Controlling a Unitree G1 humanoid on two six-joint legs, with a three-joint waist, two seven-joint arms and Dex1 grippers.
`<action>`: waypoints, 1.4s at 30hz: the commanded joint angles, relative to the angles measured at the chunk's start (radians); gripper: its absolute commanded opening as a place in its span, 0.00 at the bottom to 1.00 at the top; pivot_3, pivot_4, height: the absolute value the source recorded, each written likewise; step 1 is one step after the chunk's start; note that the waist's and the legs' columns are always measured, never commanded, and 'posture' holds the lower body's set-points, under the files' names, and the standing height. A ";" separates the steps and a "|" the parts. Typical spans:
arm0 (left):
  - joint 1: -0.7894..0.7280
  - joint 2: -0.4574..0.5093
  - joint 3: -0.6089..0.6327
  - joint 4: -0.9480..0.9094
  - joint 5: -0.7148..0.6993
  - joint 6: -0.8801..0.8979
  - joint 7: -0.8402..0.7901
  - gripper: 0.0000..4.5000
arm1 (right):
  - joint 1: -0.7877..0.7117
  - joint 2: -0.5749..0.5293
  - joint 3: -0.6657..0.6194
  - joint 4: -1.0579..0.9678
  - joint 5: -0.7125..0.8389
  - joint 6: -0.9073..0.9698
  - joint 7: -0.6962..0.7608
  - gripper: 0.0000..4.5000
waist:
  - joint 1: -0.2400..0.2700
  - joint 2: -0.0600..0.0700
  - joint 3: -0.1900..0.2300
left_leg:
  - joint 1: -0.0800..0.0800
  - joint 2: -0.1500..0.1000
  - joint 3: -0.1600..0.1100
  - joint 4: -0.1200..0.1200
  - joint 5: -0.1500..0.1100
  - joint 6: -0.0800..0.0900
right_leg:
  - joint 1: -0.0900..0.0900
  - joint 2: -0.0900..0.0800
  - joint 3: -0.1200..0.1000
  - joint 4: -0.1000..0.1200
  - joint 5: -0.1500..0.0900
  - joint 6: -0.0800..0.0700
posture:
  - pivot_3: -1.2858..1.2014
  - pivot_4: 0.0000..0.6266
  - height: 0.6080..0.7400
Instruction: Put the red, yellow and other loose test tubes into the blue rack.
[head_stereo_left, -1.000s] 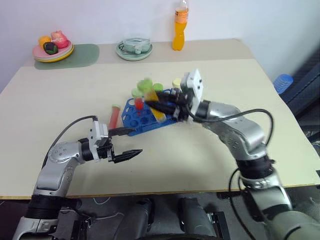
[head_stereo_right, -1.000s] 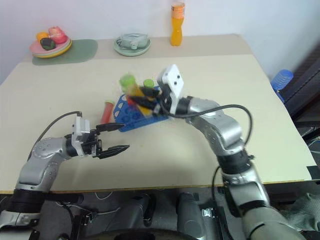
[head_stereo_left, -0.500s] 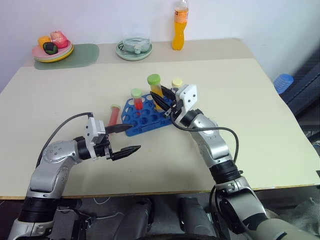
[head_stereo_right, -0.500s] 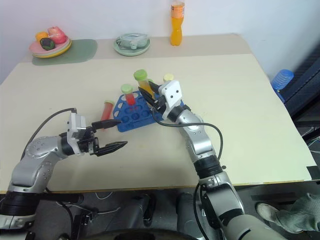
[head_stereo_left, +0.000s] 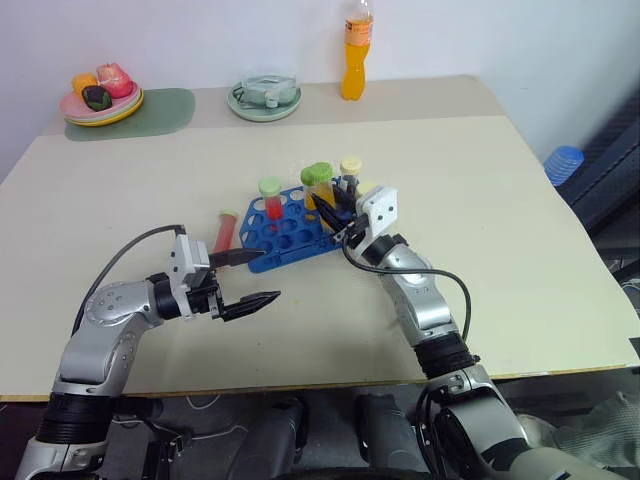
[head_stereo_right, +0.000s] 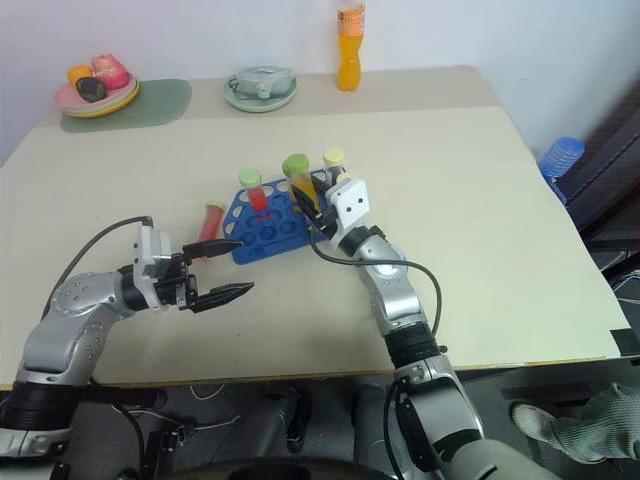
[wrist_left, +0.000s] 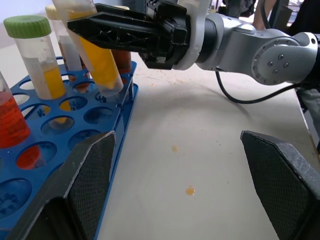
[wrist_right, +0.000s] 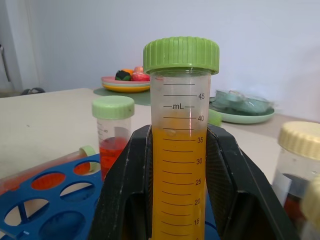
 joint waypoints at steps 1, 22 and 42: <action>-0.014 0.016 0.025 -0.022 -0.009 -0.006 0.000 0.92 | -0.003 0.017 0.001 -0.005 -0.004 -0.029 0.001 0.19 | 0.000 0.000 0.000 | 0.000 0.000 0.000 0.000 0.000 0.000 | 0.000 0.000 0.000 0.000 0.000 0.000 | 0.52 0.24 1.00; 0.073 0.041 0.075 -0.055 -0.022 -0.018 -0.004 0.92 | -0.038 0.070 -0.001 0.184 -0.026 -0.120 0.012 0.19 | -0.004 0.000 0.000 | 0.012 0.001 0.000 -0.007 -0.002 0.003 | 0.007 0.001 0.001 -0.001 0.000 -0.001 | 0.52 0.24 1.00; -0.083 -0.104 0.266 -0.013 -0.208 0.157 0.359 0.92 | 0.069 -0.120 0.032 -0.066 -0.075 -0.051 0.145 0.94 | 0.005 -0.001 -0.001 | 0.015 0.003 0.001 -0.006 -0.003 0.003 | 0.009 0.002 0.000 -0.001 0.000 -0.002 | 0.52 0.24 1.00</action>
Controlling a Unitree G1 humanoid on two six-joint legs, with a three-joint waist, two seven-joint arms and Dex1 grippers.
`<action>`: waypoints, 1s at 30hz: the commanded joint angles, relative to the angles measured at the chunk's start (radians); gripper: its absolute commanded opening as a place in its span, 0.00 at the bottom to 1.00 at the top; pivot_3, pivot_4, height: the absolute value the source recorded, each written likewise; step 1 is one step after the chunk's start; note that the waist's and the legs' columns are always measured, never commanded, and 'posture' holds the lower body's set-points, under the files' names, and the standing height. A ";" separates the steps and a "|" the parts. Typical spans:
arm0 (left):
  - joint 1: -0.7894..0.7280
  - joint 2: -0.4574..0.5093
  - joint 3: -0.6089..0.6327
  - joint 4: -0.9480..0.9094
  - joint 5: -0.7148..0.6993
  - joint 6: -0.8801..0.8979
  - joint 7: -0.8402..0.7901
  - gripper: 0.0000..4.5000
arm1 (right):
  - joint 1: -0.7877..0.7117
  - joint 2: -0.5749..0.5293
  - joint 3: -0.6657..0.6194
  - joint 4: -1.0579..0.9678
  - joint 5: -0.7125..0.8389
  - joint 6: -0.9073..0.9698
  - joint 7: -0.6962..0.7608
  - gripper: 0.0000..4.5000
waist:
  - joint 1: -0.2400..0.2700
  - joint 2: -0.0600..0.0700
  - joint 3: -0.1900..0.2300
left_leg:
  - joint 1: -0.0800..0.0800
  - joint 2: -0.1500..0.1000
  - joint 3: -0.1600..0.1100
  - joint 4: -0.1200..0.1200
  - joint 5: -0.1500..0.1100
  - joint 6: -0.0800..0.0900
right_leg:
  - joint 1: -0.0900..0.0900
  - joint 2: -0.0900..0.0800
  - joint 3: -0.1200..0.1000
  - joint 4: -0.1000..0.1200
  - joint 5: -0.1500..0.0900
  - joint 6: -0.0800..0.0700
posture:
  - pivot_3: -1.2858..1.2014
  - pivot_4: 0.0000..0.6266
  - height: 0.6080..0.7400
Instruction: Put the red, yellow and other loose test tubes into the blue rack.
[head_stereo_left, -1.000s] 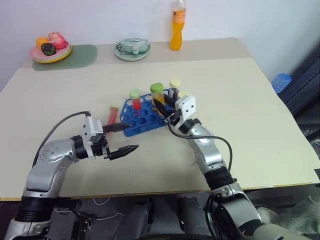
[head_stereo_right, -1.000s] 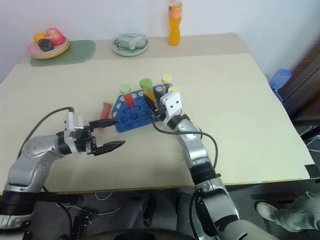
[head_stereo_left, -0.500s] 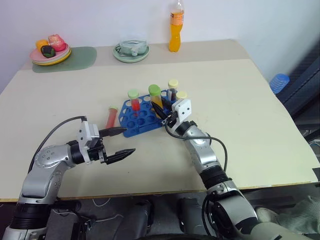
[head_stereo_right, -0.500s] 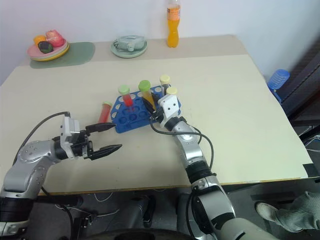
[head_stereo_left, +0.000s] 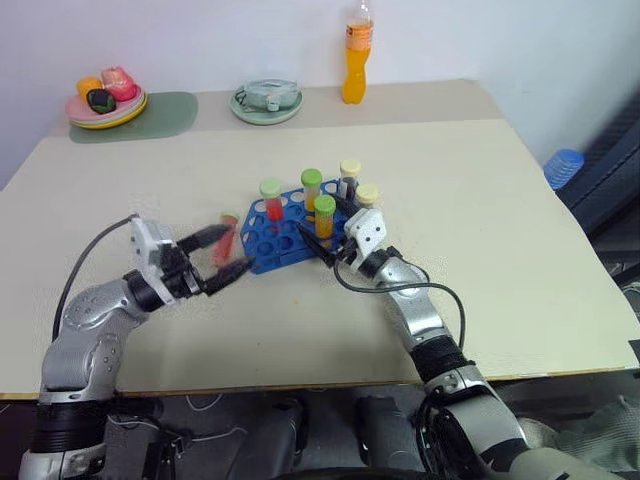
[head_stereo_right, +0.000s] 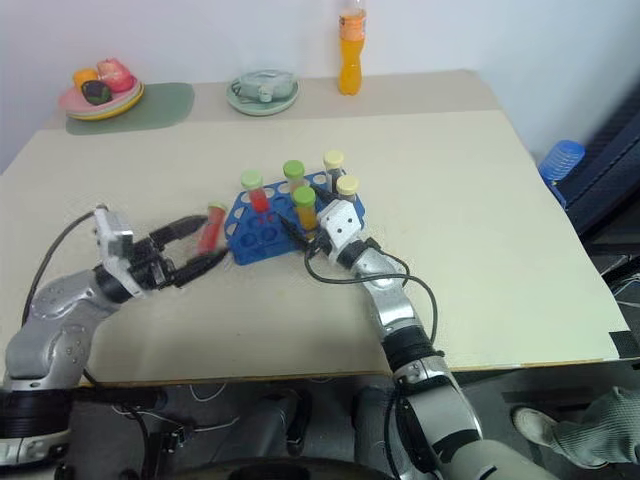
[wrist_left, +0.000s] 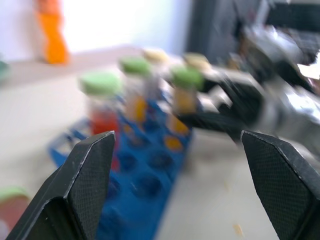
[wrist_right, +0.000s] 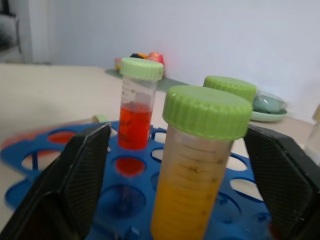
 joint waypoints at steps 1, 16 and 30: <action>-0.062 -0.021 0.077 -0.003 -0.047 0.044 0.134 0.92 | 0.041 -0.063 0.003 -0.178 0.035 0.118 0.062 0.94 | -0.002 -0.001 0.000 | 0.000 0.000 0.000 0.000 0.000 0.000 | 0.000 0.000 0.000 0.000 0.000 0.000 | 0.52 0.24 1.00; -0.445 -0.024 0.061 0.035 0.062 0.827 0.802 0.92 | 0.127 -0.460 -0.195 -0.937 0.385 1.032 0.162 0.94 | 0.019 -0.004 0.001 | -0.008 0.000 0.000 0.003 -0.001 0.001 | -0.001 -0.001 -0.001 0.000 0.000 0.001 | 0.52 0.24 1.00; -0.922 -0.031 -0.037 0.497 0.191 1.307 0.861 0.92 | -0.030 -0.587 -0.287 -0.973 0.634 1.242 0.181 0.94 | 0.021 -0.006 0.001 | -0.015 0.000 -0.001 0.010 0.002 -0.003 | -0.004 -0.001 -0.004 0.000 0.001 0.001 | 0.52 0.24 1.00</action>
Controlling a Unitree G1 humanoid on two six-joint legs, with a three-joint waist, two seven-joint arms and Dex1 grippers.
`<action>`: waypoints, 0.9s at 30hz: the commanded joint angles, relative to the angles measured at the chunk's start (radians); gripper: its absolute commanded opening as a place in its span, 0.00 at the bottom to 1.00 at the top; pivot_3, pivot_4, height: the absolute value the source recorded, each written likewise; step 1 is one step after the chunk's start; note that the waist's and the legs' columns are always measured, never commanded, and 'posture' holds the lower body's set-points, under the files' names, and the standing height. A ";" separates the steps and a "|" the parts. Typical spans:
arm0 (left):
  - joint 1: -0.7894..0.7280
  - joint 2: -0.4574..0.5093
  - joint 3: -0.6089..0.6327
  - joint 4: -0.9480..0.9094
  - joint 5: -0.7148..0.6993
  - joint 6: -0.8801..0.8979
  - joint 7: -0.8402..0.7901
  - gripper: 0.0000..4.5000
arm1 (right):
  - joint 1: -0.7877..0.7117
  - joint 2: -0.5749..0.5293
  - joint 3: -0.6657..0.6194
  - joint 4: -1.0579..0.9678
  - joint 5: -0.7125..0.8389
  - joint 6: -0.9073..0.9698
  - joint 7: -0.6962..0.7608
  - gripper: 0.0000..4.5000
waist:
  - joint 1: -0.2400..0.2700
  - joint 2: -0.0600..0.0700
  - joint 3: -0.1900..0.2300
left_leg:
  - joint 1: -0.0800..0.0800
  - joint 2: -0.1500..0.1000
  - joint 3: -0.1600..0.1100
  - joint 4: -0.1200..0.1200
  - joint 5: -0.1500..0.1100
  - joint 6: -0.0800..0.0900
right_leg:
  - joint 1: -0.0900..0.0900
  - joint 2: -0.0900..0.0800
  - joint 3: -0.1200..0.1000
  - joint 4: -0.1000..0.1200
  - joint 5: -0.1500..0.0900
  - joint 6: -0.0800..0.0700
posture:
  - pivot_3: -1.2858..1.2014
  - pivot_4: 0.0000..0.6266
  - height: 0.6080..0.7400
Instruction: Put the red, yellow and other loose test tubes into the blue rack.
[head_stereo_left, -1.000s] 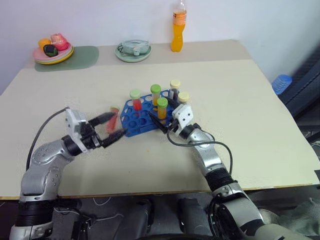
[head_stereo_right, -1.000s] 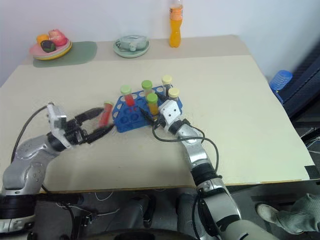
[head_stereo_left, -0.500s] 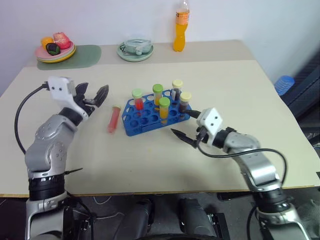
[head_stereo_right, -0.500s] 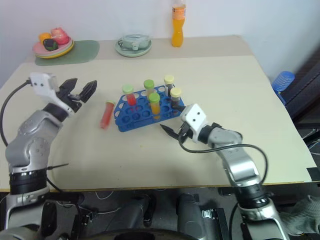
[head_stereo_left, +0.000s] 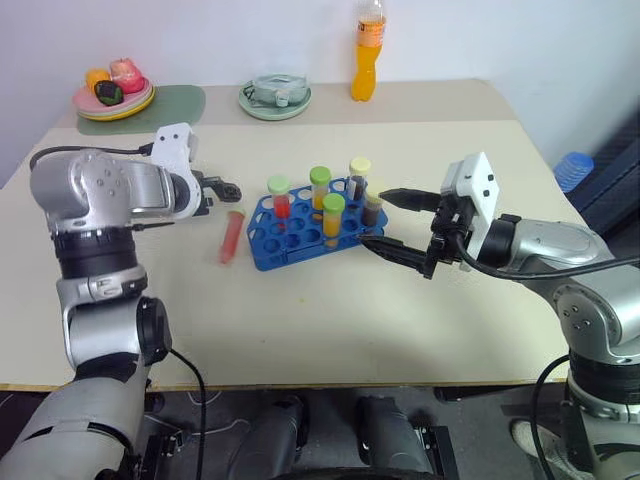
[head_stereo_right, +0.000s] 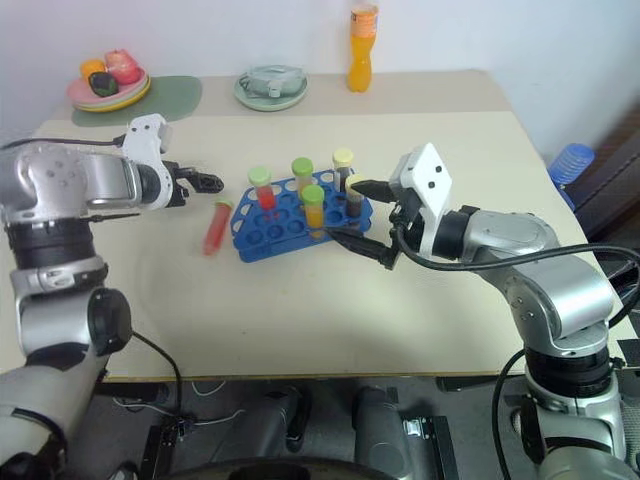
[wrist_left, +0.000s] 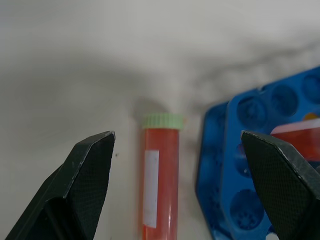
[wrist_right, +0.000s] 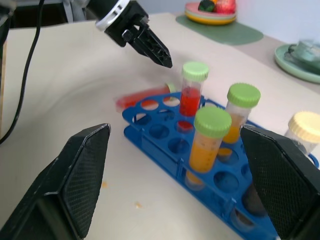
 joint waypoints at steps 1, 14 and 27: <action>-0.052 0.019 -0.044 0.074 0.048 0.008 -0.008 0.92 | -0.032 -0.023 -0.029 -0.030 0.042 0.008 0.000 0.94 | 0.000 0.000 0.000 | 0.000 0.000 0.000 0.000 0.000 0.000 | 0.000 0.000 0.000 0.000 0.000 0.000 | 0.52 0.24 1.00; -0.098 -0.050 -0.067 0.375 0.202 -0.065 -0.033 0.92 | -0.034 -0.051 -0.030 -0.077 0.104 0.053 -0.063 0.94 | 0.002 0.000 0.000 | -0.001 0.000 0.000 0.001 0.000 0.000 | -0.001 -0.001 0.000 0.000 0.000 0.000 | 0.52 0.24 1.00; -0.142 -0.059 -0.012 0.524 0.282 -0.138 -0.025 0.17 | 0.004 -0.071 -0.023 -0.087 0.126 0.047 -0.093 0.96 | 0.003 0.000 -0.001 | -0.001 0.000 0.000 0.004 -0.004 0.006 | 0.001 -0.001 0.000 0.001 0.001 0.001 | 0.52 0.24 1.00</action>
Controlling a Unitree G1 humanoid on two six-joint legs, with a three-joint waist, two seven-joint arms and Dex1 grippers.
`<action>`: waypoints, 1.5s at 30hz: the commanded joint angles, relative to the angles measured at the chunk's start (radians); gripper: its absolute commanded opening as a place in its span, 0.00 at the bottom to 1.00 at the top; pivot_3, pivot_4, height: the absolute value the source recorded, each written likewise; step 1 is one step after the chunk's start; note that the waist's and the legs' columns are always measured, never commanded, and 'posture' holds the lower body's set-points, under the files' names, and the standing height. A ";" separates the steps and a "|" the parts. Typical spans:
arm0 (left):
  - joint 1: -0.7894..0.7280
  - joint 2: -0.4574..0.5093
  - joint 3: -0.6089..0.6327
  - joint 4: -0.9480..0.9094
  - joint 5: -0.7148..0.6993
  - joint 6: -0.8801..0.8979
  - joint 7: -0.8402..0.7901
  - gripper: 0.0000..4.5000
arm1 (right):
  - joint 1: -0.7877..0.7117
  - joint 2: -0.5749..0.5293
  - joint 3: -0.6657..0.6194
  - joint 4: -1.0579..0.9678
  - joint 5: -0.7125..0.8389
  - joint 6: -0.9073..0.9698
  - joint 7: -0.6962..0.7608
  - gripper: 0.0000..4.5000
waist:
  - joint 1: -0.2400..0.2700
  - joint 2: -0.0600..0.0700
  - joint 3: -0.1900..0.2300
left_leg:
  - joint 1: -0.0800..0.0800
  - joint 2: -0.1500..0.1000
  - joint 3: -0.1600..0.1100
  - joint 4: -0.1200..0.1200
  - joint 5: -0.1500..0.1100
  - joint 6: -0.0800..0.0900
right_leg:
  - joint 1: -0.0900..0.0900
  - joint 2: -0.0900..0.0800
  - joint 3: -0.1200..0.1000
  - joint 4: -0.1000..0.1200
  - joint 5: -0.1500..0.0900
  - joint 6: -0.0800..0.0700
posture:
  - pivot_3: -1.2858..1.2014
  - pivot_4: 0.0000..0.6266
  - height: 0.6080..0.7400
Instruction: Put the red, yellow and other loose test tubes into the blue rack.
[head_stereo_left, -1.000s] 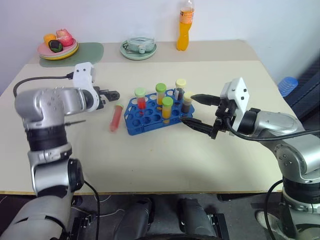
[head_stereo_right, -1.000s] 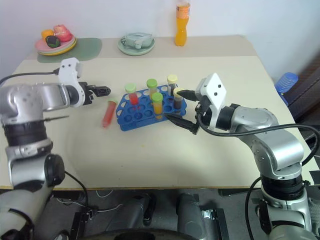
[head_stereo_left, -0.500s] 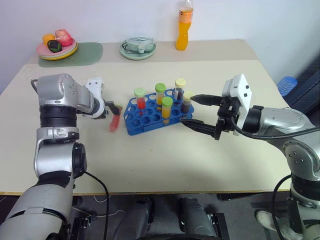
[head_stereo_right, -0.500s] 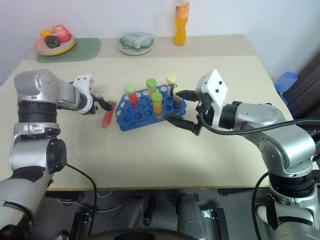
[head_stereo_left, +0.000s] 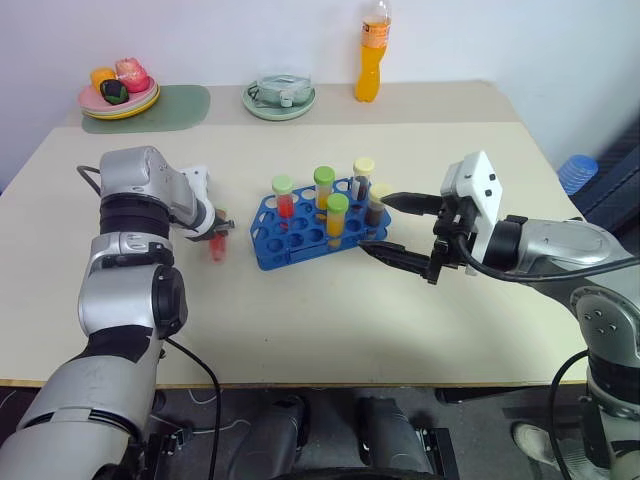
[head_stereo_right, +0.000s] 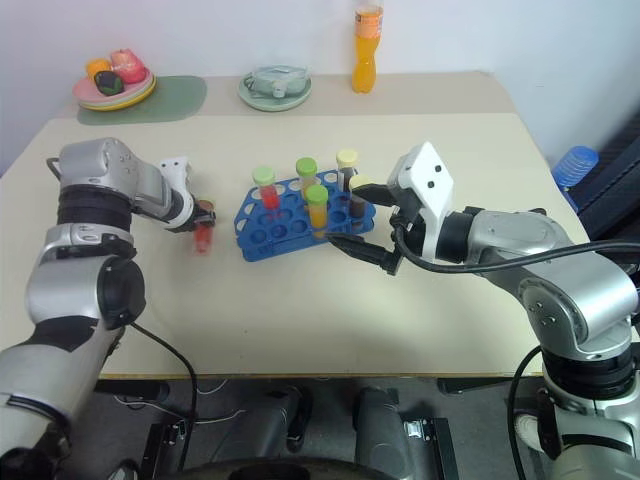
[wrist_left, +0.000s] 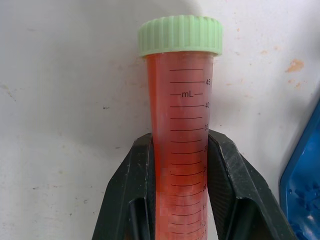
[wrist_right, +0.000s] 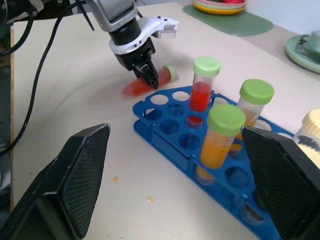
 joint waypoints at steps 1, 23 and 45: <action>0.015 0.006 0.019 -0.038 0.006 0.014 -0.014 0.17 | 0.005 -0.017 -0.020 -0.032 0.004 -0.026 0.002 0.96 | -0.001 0.000 0.000 | 0.000 0.000 0.000 0.000 0.000 0.000 | 0.000 0.000 0.000 0.000 0.000 0.000 | 0.52 0.24 1.00; 0.834 0.044 0.104 -1.142 -0.326 -0.934 -0.760 0.17 | 0.180 -0.023 0.037 0.056 -0.104 -0.188 0.089 0.96 | 0.001 0.000 0.000 | -0.001 0.001 0.002 0.002 -0.002 0.000 | 0.001 -0.001 0.001 -0.003 0.001 -0.001 | 0.52 0.24 1.00; 0.795 -0.251 -0.233 -0.474 -0.012 -1.886 -0.920 0.17 | 0.491 -0.154 -0.304 -0.161 0.039 -0.031 0.028 0.96 | 0.002 0.000 -0.001 | -0.001 0.001 0.002 0.004 -0.004 0.005 | 0.003 -0.001 0.001 -0.004 0.001 -0.001 | 0.52 0.24 1.00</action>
